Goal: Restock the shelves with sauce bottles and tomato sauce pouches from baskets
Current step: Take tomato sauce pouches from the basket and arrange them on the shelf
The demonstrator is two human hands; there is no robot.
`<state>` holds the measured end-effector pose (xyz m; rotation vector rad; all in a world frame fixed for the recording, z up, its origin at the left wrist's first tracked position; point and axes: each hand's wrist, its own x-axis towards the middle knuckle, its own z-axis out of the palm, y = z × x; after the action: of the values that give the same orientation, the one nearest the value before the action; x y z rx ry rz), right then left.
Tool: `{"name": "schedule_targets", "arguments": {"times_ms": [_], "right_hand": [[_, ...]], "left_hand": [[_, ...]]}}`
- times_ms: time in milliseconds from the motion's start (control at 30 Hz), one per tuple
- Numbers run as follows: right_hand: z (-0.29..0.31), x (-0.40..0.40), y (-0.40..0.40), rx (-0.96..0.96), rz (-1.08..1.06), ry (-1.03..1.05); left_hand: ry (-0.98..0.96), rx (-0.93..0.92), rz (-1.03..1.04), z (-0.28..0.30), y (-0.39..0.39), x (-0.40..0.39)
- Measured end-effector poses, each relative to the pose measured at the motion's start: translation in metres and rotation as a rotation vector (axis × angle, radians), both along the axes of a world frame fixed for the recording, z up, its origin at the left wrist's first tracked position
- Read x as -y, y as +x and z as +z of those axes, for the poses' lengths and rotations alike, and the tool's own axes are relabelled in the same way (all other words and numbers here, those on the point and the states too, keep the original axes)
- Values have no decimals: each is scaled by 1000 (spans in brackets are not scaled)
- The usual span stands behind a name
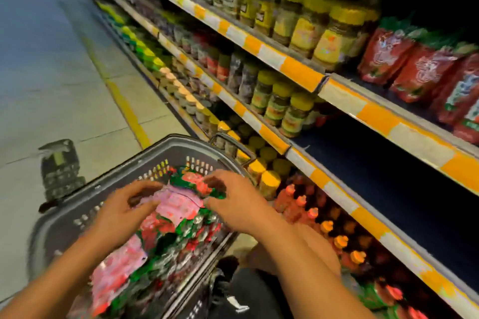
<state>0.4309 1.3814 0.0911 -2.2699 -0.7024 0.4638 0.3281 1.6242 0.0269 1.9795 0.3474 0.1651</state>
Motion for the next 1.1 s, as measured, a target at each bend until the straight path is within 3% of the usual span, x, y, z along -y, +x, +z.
{"name": "schedule_targets", "arguments": {"times_ms": [167,467,667,1100], "right_hand": [[-28,-69,-5,-43,138,-149],[-80,-97,37,-88,-56,-252],[-117,-86,61,-1,-104,-379],[-162,-89,97,-57,-74,-468]], "left_hand": [[34,-173,160,-49,-33,-49],[-39,-354,247,-101,-40,-50],[-86,-489,302,-127,-22,-21],[-73,-486,388,-143,8,0]]}}
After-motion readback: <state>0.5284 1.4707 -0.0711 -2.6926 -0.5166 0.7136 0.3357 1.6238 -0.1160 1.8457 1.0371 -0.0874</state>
